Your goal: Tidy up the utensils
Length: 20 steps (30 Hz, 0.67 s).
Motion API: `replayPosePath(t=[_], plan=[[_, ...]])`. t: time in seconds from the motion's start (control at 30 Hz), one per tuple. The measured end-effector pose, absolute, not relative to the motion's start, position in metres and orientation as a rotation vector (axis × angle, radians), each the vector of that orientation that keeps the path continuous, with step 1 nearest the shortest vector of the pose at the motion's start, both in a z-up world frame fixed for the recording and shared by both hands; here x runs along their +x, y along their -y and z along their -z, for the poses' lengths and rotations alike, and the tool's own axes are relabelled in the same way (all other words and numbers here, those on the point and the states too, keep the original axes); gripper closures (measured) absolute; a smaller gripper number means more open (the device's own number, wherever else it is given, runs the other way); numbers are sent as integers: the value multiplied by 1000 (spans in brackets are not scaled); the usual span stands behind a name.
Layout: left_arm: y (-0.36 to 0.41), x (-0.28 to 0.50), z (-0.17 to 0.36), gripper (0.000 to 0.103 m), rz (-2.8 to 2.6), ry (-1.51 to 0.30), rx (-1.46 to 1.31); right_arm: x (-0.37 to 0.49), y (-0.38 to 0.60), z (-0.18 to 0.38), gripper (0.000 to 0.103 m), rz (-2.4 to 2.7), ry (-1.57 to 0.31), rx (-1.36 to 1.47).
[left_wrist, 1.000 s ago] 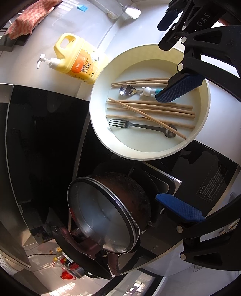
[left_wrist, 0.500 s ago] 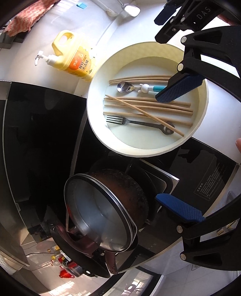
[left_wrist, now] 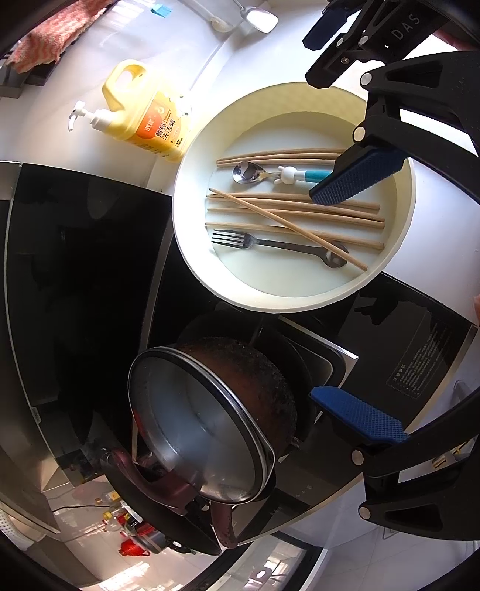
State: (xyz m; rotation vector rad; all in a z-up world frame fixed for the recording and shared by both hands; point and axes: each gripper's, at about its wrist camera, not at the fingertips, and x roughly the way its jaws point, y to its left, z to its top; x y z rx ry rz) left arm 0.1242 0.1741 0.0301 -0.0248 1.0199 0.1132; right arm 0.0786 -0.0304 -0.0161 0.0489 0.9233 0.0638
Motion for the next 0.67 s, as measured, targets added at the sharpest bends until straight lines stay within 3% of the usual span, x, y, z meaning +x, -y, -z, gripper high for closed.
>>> replayPosePath(t=[0.67], plan=[[-179,128,-27,6,-98,-1033,-52,81,27,18,35,-66,-933,45]])
